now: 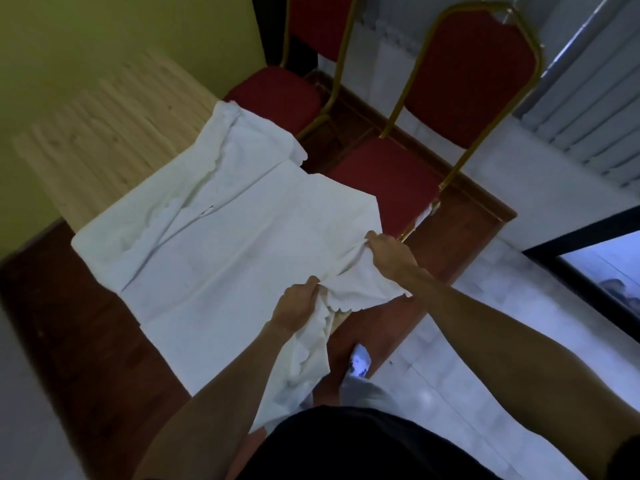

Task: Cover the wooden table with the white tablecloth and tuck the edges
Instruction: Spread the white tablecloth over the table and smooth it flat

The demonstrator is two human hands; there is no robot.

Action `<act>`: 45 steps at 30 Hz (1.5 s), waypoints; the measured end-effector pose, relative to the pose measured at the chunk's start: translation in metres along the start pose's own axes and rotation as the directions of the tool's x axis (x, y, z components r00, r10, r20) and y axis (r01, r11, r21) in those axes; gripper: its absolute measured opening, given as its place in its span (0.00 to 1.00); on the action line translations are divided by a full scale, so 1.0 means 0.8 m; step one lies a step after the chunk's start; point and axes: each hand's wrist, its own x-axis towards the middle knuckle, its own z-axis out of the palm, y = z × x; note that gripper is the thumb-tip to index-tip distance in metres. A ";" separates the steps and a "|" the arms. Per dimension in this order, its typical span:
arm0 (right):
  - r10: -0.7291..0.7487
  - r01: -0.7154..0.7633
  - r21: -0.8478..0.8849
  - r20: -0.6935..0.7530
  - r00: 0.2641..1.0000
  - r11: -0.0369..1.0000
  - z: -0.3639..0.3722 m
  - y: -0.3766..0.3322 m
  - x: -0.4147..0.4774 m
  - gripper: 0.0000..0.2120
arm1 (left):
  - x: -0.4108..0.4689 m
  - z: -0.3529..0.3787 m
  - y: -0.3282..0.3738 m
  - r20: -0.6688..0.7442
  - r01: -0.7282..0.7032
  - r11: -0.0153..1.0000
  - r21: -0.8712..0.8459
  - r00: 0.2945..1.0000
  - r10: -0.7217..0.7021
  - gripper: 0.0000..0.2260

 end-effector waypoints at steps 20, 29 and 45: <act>0.173 -0.232 -0.397 -0.179 0.969 0.888 -0.087 0.204 -0.087 0.19 | 0.039 0.102 0.237 0.265 -0.342 0.937 -0.067 0.900 0.347 0.14; 0.431 -0.430 -0.174 -0.035 0.902 0.886 -0.074 0.219 -0.093 0.22 | 0.037 0.086 0.181 0.364 -0.267 0.962 0.047 0.902 0.233 0.27; 0.026 0.009 -0.166 0.209 0.978 0.986 0.006 0.072 -0.038 0.40 | -0.014 0.053 0.038 0.060 0.028 0.980 0.196 0.997 -0.040 0.33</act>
